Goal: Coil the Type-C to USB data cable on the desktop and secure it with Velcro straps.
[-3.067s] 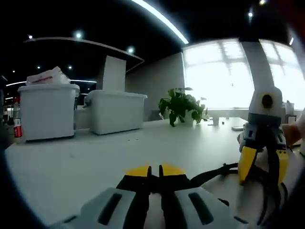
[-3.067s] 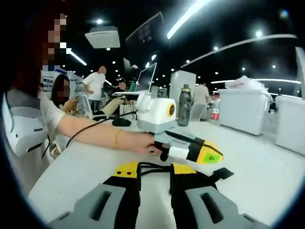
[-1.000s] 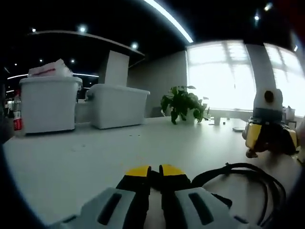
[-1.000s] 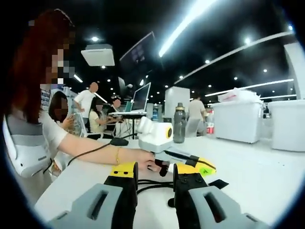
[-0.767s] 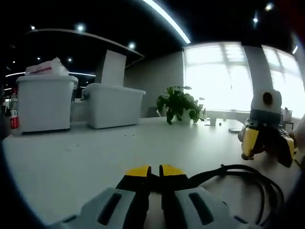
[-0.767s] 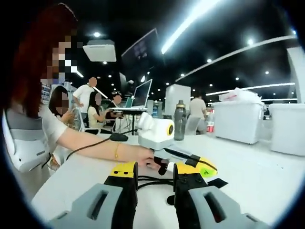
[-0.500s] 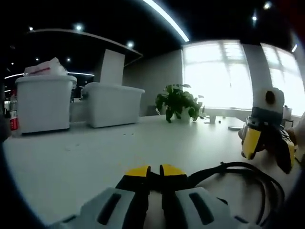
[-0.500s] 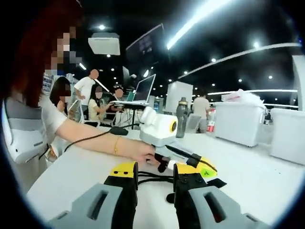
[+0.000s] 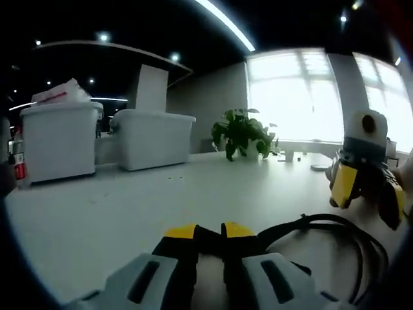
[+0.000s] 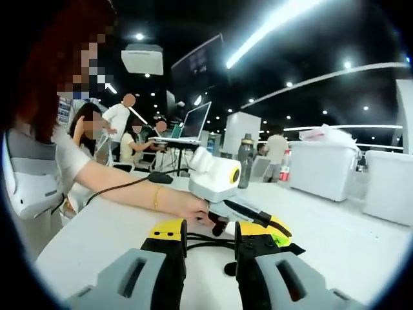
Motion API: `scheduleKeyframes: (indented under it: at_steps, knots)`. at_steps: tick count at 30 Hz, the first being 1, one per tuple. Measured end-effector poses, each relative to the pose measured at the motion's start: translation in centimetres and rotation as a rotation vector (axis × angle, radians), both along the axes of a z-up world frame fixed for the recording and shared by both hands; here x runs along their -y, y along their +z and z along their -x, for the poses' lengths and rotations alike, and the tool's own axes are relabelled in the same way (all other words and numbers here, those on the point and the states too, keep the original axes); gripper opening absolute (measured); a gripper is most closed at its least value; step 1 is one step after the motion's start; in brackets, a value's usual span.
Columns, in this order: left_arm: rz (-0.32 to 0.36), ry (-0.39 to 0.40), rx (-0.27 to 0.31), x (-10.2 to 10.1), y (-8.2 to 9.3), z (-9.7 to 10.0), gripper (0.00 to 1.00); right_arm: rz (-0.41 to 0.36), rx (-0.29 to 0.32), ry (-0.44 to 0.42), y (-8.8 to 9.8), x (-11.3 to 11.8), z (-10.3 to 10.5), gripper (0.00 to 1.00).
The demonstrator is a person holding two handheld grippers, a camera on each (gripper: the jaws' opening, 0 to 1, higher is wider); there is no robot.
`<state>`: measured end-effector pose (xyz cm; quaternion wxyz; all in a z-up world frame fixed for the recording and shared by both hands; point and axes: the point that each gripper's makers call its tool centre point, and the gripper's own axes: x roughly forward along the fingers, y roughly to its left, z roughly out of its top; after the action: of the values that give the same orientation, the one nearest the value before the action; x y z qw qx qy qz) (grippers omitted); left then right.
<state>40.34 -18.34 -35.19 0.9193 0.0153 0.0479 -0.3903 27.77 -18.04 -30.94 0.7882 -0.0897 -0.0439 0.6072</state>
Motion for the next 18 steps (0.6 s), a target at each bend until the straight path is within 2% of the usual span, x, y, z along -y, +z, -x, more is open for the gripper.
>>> scheduleKeyframes:
  at_steps: [11, 16, 18]
  knots:
    - [-0.023, 0.033, 0.012, -0.3, -0.1, -0.4, 0.15, 0.033, 0.024, 0.002, -0.5, -0.2, 0.1, 0.28]
    - [0.004, 0.056, 0.013, -0.6, 0.3, -0.9, 0.15, 0.043, 0.038, -0.026, -0.2, 0.0, -0.6, 0.28]
    - [-0.014, 0.046, 0.023, -0.6, 0.1, -0.9, 0.15, 0.046, 0.002, -0.037, 0.1, 0.7, -1.1, 0.28]
